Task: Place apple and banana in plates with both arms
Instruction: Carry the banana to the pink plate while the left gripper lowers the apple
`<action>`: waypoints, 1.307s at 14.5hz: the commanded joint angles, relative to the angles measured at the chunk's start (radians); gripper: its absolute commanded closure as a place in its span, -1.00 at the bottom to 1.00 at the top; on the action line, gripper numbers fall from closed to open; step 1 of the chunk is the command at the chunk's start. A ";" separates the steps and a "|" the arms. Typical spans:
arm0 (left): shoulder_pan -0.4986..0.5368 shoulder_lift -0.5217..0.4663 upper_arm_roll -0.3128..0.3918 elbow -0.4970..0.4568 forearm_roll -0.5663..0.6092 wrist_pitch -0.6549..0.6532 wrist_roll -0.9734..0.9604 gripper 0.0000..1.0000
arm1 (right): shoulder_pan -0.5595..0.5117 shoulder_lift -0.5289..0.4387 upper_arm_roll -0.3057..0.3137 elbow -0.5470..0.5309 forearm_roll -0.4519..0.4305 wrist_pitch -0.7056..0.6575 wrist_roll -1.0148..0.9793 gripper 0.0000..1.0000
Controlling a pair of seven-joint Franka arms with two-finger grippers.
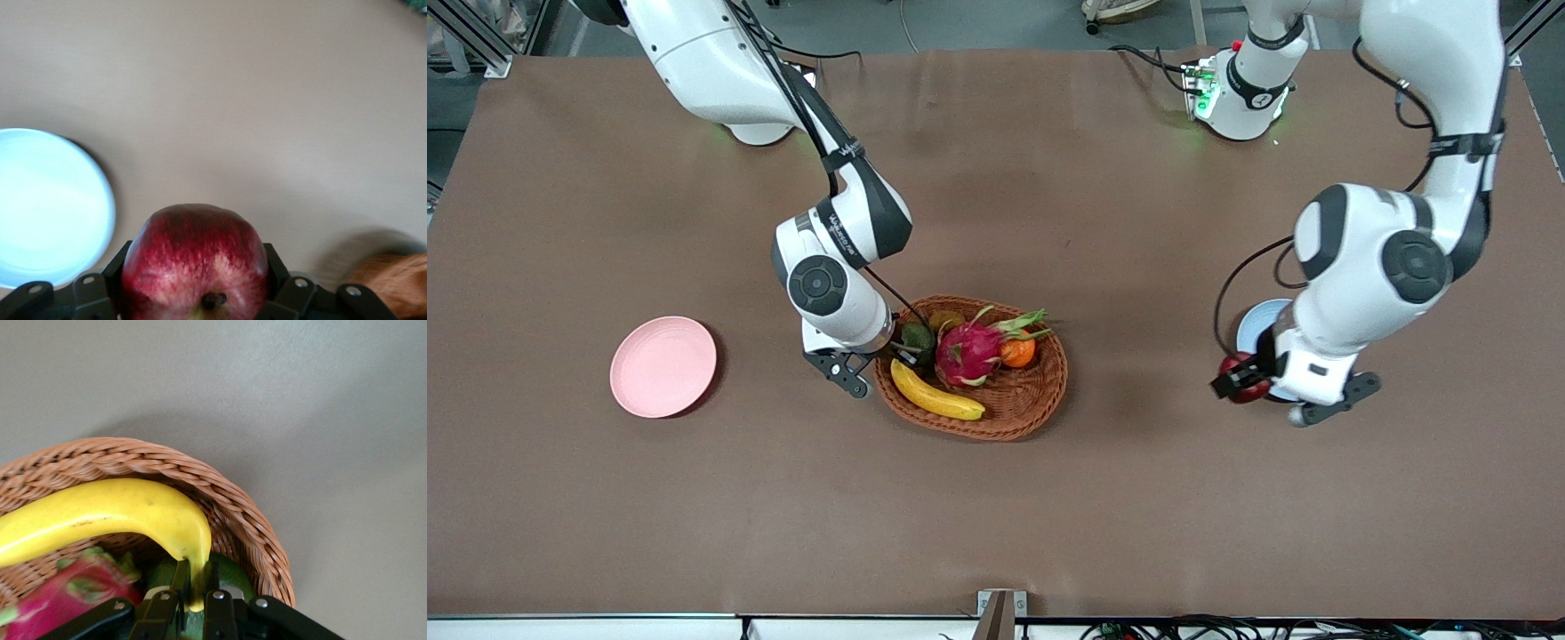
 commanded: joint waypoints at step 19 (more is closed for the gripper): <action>0.191 0.111 -0.010 -0.250 0.248 0.275 0.088 -1.00 | -0.771 -0.161 -0.007 -0.153 0.009 -0.139 -1.230 0.98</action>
